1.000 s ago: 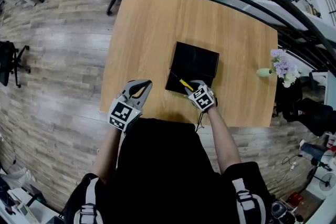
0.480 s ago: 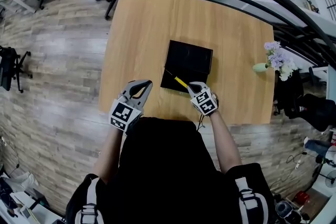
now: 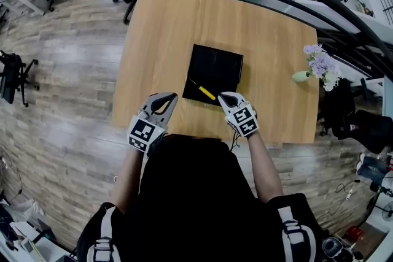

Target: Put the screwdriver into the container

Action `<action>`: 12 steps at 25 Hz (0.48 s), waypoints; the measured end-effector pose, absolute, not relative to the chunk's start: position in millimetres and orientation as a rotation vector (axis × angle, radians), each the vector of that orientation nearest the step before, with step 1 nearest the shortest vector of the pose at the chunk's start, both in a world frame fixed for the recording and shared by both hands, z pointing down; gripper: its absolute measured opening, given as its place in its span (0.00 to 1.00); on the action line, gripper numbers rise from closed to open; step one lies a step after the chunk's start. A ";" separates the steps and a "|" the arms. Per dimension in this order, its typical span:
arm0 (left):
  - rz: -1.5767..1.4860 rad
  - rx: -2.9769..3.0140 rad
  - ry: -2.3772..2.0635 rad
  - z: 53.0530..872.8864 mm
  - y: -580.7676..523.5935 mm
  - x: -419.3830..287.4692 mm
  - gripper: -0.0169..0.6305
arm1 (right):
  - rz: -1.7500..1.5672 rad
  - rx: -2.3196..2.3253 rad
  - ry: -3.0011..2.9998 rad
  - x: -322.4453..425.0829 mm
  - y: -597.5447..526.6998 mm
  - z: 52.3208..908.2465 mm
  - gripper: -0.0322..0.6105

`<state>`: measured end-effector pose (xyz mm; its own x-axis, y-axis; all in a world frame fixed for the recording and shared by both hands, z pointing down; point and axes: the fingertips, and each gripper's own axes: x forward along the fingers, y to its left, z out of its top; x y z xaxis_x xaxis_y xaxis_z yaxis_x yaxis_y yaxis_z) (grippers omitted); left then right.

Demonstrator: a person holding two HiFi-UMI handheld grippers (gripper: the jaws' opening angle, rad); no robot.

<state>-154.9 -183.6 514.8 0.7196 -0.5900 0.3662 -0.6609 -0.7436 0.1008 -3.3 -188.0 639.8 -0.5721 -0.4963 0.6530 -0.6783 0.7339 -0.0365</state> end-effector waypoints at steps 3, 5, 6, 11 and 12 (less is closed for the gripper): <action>0.466 2.712 -0.985 512.1 -178.1 -147.6 0.06 | 0.354 0.896 -2.335 -4.2 -186.2 623.9 0.09; 0.468 2.717 -0.977 511.2 -173.9 -142.5 0.06 | 0.340 0.905 -2.355 -4.0 -184.0 613.7 0.09; 0.469 2.719 -0.975 510.7 -172.0 -140.4 0.06 | 0.332 0.907 -2.363 -3.2 -182.3 609.3 0.09; 0.466 2.728 -0.970 505.7 -165.5 -134.1 0.06 | 0.303 0.890 -2.401 -2.4 -170.5 589.8 0.09; 0.465 2.729 -0.969 505.4 -164.3 -133.1 0.06 | 0.305 0.883 -2.404 -2.3 -167.6 587.8 0.09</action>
